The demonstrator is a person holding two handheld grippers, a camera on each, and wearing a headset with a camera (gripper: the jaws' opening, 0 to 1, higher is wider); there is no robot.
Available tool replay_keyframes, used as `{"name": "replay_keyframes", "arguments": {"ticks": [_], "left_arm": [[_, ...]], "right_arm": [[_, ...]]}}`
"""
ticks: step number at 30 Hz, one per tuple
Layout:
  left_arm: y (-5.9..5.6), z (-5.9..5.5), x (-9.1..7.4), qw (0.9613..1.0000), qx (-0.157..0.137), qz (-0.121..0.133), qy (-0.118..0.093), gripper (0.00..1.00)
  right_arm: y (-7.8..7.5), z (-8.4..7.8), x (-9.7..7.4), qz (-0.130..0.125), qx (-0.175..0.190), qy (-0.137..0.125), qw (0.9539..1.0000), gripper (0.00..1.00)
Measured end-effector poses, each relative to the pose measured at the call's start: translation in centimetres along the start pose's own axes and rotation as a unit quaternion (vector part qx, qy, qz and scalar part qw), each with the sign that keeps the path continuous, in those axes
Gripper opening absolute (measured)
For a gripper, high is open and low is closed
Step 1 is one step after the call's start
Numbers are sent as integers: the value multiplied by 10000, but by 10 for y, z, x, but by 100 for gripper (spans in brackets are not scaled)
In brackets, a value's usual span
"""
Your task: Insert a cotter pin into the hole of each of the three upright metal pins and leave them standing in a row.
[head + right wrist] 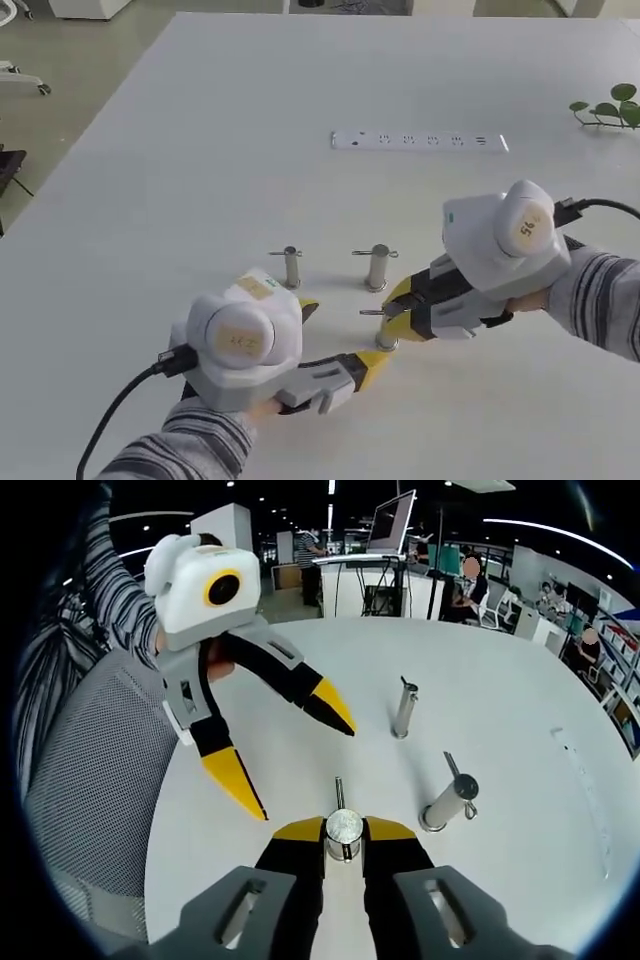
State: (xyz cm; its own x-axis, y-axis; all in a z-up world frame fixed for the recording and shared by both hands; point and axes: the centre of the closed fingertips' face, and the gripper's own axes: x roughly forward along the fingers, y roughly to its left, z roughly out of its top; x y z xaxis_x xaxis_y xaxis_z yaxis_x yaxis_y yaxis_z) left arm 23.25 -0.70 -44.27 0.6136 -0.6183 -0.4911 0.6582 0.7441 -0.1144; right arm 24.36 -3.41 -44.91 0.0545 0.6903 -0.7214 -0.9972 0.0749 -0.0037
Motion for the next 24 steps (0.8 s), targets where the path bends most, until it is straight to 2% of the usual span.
{"name": "replay_keyframes", "arguments": {"ticks": [4, 5, 11, 19, 24], "left_arm": [[2, 0, -4, 10000, -35, 20, -7, 57], [3, 1, -6, 10000, -41, 25, -18, 58], [7, 1, -12, 10000, 5, 61, -40, 61], [18, 1, -20, 9998, 47, 212, -53, 64], [27, 2, -24, 9995, -13, 304, -93, 65]], "right_arm": [[-1, -2, -2, 10, -53, 66, 10000, 8], [-4, -2, -4, -35, -184, 100, 9998, 8], [-10, -4, -13, -22, -171, 164, 9997, 8], [-20, -12, -23, -83, -162, 299, 9994, 8], [-31, -17, -30, -152, -131, 358, 9992, 8]]}}
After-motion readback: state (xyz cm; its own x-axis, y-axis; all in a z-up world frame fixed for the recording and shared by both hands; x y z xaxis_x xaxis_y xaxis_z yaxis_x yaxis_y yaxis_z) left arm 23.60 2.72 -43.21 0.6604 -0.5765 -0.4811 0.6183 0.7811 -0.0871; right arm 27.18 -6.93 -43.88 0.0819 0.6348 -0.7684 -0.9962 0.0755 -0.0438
